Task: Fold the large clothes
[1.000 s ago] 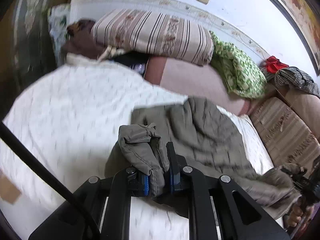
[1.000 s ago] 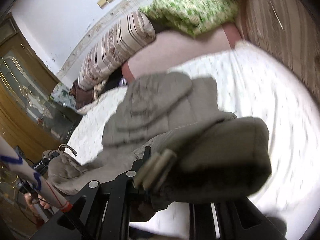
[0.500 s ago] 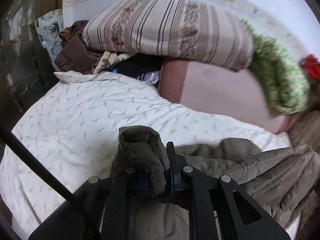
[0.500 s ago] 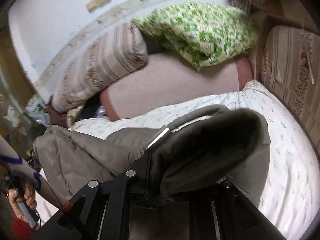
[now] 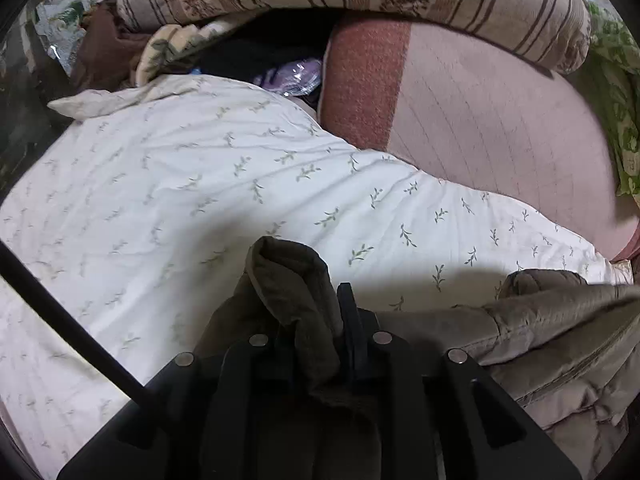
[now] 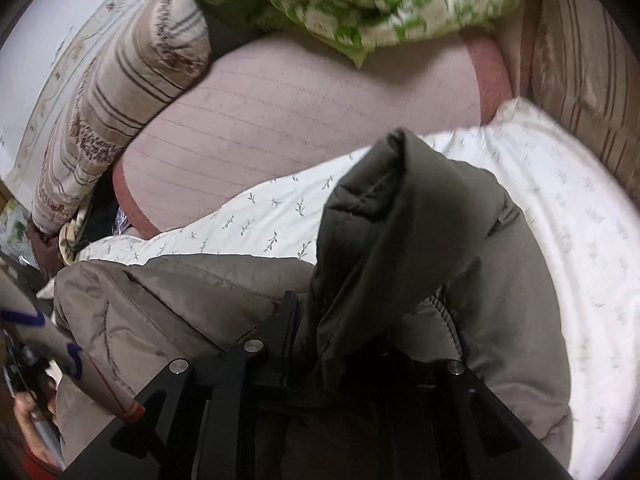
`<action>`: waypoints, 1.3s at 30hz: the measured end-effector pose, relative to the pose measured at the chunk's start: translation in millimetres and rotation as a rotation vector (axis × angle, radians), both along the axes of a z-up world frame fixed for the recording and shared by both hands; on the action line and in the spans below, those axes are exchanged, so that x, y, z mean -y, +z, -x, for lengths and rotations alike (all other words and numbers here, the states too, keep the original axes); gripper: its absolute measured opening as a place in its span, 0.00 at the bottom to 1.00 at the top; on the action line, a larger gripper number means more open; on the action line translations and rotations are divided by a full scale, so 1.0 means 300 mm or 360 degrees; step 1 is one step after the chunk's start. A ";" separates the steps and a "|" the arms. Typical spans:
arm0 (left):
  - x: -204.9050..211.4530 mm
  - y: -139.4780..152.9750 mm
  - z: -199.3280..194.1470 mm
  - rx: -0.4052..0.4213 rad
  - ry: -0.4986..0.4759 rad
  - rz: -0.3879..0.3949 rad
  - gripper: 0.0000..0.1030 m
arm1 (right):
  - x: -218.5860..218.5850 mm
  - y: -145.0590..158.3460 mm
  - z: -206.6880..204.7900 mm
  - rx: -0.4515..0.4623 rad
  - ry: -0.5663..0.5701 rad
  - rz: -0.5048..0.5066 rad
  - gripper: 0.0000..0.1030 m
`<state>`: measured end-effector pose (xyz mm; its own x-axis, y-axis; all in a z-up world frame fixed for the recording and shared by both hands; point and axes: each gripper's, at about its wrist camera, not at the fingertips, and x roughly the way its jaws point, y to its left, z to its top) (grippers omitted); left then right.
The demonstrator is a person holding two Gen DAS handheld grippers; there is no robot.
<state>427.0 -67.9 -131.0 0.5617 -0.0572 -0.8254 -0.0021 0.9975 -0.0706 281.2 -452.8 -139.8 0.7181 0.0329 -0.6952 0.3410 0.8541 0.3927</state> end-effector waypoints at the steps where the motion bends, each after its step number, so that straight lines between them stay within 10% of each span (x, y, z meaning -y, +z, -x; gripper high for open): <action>1: 0.002 -0.014 -0.009 -0.0011 -0.0007 0.0010 0.19 | 0.009 -0.012 -0.008 0.0004 0.0001 -0.0030 0.19; 9: -0.111 0.118 0.036 0.0005 -0.0019 0.0321 0.32 | 0.064 -0.031 -0.014 0.0007 -0.0016 -0.0251 0.26; 12: -0.180 0.263 0.121 0.0150 -0.0017 0.0393 0.58 | 0.023 0.063 0.042 0.0070 -0.0034 -0.0148 0.47; 15: -0.231 0.399 0.234 0.0289 -0.0021 0.0364 0.62 | -0.014 0.157 0.111 0.0133 -0.0105 0.0031 0.81; 19: -0.269 0.479 0.418 0.0369 -0.0010 0.0265 0.68 | -0.091 0.262 0.203 0.0160 -0.0112 0.0237 0.84; 26: -0.288 0.317 0.688 0.0357 0.0097 0.0189 0.71 | -0.402 0.297 0.225 0.0141 0.0171 0.0579 0.80; 39: -0.358 0.164 0.622 0.0297 0.0087 0.0093 0.71 | -0.538 -0.016 -0.271 -0.0106 0.0153 0.0665 0.84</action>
